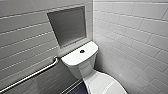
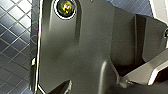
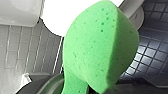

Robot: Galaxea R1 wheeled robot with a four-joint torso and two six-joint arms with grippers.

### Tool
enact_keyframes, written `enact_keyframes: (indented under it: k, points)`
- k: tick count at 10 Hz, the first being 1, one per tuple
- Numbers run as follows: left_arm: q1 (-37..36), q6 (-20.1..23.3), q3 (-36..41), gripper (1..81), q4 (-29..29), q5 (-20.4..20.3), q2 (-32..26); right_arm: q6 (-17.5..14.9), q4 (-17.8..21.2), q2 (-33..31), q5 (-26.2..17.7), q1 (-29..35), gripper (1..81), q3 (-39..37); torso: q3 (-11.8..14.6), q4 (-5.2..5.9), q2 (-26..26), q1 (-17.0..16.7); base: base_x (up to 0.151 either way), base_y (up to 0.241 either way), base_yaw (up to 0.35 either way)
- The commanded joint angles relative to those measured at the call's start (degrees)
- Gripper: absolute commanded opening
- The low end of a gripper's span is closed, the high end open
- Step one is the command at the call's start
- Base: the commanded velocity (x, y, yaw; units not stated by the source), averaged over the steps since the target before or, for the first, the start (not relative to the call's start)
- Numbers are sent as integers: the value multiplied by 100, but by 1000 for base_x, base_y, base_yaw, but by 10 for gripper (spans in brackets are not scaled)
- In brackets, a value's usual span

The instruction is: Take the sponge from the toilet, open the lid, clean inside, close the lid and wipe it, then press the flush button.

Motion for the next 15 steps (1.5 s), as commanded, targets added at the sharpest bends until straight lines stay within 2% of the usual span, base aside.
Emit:
enact_keyframes:
  k: [1,4,6,8,9,11,12,13,14,15]
  points:
    - [-78,52,-209,811,46,333,28,-13,321,-762,-453,854,10,593,0,0,0,0,0,0,0]
    - [71,52,-580,811,134,333,275,-13,595,-992,-612,1741,10,620,0,0,0,0,0,0,0]
    - [221,52,-747,811,169,333,354,-21,982,-922,-963,2593,10,497,0,0,0,0,0,0,0]
    - [378,61,-1123,811,213,308,581,-21,1428,-547,-1565,3307,10,-70,0,0,0,0,0,0,0]
    - [432,61,-1299,811,257,177,695,-21,1543,-230,-2006,3614,10,-545,0,0,0,0,0,0,0]
    - [484,61,-1494,811,266,114,846,-13,1702,238,-2554,4036,10,-1270,0,0,0,0,0,0,0]
    - [485,61,-1503,811,266,114,855,-13,1755,396,-2773,4212,10,-1523,0,0,0,0,0,0,0]
    - [485,52,-1503,811,266,114,872,-4,1773,529,-2800,4344,10,-1674,0,0,0,0,0,0,0]
    - [485,52,-1503,811,266,114,890,-4,1790,608,-2791,4423,10,-1762,-209,316,0,0,0,0,0]
    - [485,52,-1503,811,266,114,908,-4,1887,669,-2809,4537,10,-1885,-293,350,0,0,0,0,0]
